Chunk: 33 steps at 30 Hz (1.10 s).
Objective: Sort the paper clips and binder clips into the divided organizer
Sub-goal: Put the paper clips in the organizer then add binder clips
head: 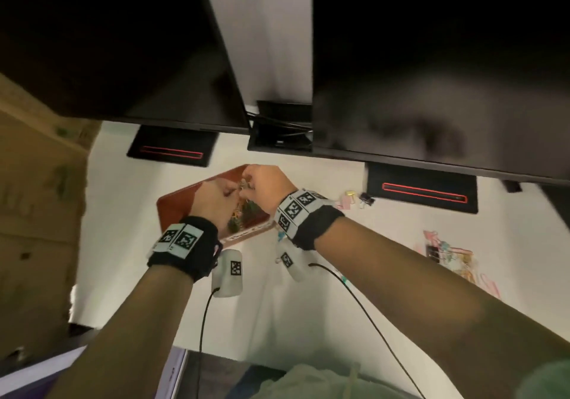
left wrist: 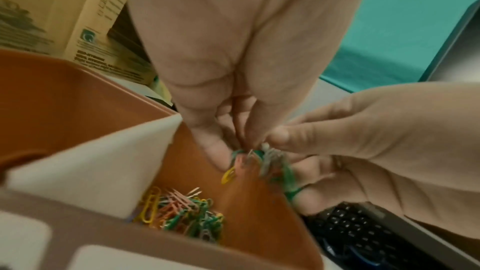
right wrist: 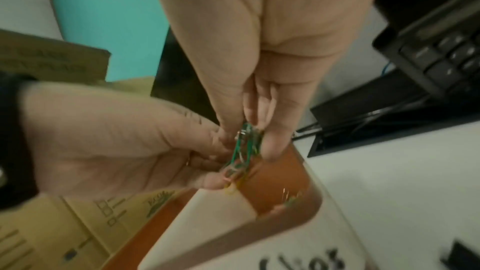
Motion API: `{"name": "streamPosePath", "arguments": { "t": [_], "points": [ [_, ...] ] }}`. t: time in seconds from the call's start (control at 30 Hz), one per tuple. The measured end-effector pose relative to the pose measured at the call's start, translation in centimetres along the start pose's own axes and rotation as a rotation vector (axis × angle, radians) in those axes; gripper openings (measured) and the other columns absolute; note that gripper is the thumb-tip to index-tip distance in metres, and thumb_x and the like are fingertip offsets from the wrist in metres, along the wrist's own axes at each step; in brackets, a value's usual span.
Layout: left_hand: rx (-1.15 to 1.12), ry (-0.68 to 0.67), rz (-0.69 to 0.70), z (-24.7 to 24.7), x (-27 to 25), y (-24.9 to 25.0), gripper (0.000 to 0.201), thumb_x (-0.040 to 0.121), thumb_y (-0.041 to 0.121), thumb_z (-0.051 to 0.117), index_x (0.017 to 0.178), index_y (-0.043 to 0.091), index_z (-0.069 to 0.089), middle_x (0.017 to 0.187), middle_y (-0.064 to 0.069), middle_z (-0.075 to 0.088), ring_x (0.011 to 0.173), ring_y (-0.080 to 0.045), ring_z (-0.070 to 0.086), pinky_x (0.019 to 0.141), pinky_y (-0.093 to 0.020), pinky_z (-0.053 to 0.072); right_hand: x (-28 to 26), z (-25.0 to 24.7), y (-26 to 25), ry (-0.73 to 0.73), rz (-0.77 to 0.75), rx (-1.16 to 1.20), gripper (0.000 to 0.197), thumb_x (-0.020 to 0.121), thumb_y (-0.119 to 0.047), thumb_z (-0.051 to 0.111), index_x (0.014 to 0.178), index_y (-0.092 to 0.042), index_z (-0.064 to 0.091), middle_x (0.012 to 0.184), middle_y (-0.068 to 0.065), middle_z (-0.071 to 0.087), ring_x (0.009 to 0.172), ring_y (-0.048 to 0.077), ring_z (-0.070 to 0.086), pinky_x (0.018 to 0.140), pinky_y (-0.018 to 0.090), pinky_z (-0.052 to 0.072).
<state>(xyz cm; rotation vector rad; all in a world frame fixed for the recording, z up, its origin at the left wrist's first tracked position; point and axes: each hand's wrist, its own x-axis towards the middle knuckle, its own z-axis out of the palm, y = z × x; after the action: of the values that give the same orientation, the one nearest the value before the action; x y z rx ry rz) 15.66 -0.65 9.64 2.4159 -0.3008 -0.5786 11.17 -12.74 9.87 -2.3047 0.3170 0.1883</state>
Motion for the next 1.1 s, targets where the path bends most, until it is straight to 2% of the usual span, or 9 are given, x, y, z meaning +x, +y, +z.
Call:
{"name": "streamPosePath", "arguments": {
  "t": [0.07, 0.13, 0.23, 0.33, 0.5, 0.63, 0.73, 0.83, 1.1],
  "points": [
    [0.06, -0.027, -0.066, -0.4, 0.1, -0.8, 0.026, 0.09, 0.008, 0.049, 0.112, 0.015, 0.061, 0.118, -0.008, 0.064, 0.108, -0.025, 0.059, 0.1, -0.042, 0.046, 0.3, 1.7, -0.4, -0.035, 0.054, -0.027, 0.036, 0.087, -0.022, 0.06, 0.12, -0.007, 0.053, 0.114, 0.013, 0.064, 0.105, 0.029, 0.06, 0.09, 0.037, 0.049],
    [0.114, -0.036, -0.03, -0.7, -0.1, -1.0, 0.035, 0.09, 0.002, 0.047, 0.122, 0.013, 0.056, 0.128, -0.006, 0.059, 0.117, -0.023, 0.054, 0.106, -0.038, 0.04, -0.5, 2.2, -0.1, -0.05, 0.043, 0.031, 0.039, 0.09, -0.021, 0.055, 0.127, -0.011, 0.047, 0.118, 0.012, 0.063, 0.105, 0.028, 0.061, 0.092, 0.037, 0.05],
    [0.115, -0.052, 0.124, -0.4, -0.7, -0.3, 0.036, 0.09, 0.003, 0.046, 0.121, 0.015, 0.057, 0.127, -0.006, 0.059, 0.119, -0.021, 0.053, 0.106, -0.038, 0.041, -3.1, 0.9, 1.8, -0.014, 0.003, 0.234, 0.037, 0.091, -0.02, 0.053, 0.128, -0.019, 0.047, 0.12, 0.005, 0.061, 0.101, 0.017, 0.06, 0.086, 0.027, 0.052],
    [0.006, -0.112, 0.249, 1.8, -1.3, 1.6, 0.029, 0.089, 0.005, 0.05, 0.111, 0.019, 0.062, 0.117, -0.003, 0.063, 0.109, -0.018, 0.058, 0.099, -0.035, 0.046, -7.1, -1.4, 6.3, 0.1, 0.021, 0.286, 0.026, 0.09, -0.017, 0.055, 0.116, -0.02, 0.057, 0.112, -0.002, 0.06, 0.088, 0.008, 0.058, 0.076, 0.015, 0.047],
    [0.008, -0.349, 0.414, 9.0, -4.1, 6.8, 0.022, 0.09, 0.014, 0.054, 0.11, 0.019, 0.061, 0.107, 0.001, 0.062, 0.089, -0.011, 0.059, 0.076, -0.02, 0.047, -15.7, -5.8, 17.3, 0.278, 0.285, 0.038, 0.024, 0.086, -0.02, 0.062, 0.11, -0.022, 0.062, 0.107, 0.0, 0.06, 0.08, 0.011, 0.056, 0.081, 0.03, 0.051],
    [0.151, -0.522, 0.488, 15.9, -6.0, 9.5, 0.029, 0.088, 0.02, 0.058, 0.117, 0.02, 0.057, 0.114, 0.0, 0.057, 0.097, -0.013, 0.056, 0.087, -0.026, 0.047, -21.1, -8.1, 23.5, 0.194, 0.496, -0.08, 0.034, 0.082, -0.022, 0.065, 0.116, -0.025, 0.06, 0.117, 0.001, 0.059, 0.103, 0.022, 0.056, 0.096, 0.037, 0.045],
    [0.301, -0.597, 0.514, 20.4, -6.8, 10.5, 0.036, 0.083, 0.024, 0.063, 0.118, 0.023, 0.054, 0.117, -0.002, 0.052, 0.109, -0.019, 0.053, 0.096, -0.03, 0.044, -22.5, -8.4, 25.1, 0.068, 0.496, -0.119, 0.042, 0.081, -0.025, 0.065, 0.122, -0.027, 0.057, 0.125, -0.001, 0.056, 0.116, 0.022, 0.05, 0.103, 0.037, 0.038],
    [0.465, -0.646, 0.489, 23.3, -7.2, 10.7, 0.045, 0.077, 0.03, 0.069, 0.119, 0.025, 0.053, 0.119, -0.002, 0.048, 0.113, -0.021, 0.047, 0.099, -0.037, 0.043, -22.2, -7.9, 25.9, -0.012, 0.451, -0.176, 0.045, 0.08, -0.03, 0.067, 0.124, -0.027, 0.056, 0.124, 0.001, 0.055, 0.114, 0.024, 0.049, 0.1, 0.037, 0.041],
    [0.394, -0.572, 0.414, 24.3, -6.3, 10.5, 0.027, 0.077, 0.015, 0.069, 0.103, 0.017, 0.062, 0.107, 0.0, 0.048, 0.1, -0.016, 0.055, 0.093, -0.027, 0.048, -22.5, -9.0, 27.8, 0.094, 0.323, -0.06, 0.035, 0.078, -0.036, 0.069, 0.111, -0.027, 0.063, 0.113, -0.002, 0.062, 0.104, 0.02, 0.055, 0.095, 0.038, 0.046]
  ]
}}
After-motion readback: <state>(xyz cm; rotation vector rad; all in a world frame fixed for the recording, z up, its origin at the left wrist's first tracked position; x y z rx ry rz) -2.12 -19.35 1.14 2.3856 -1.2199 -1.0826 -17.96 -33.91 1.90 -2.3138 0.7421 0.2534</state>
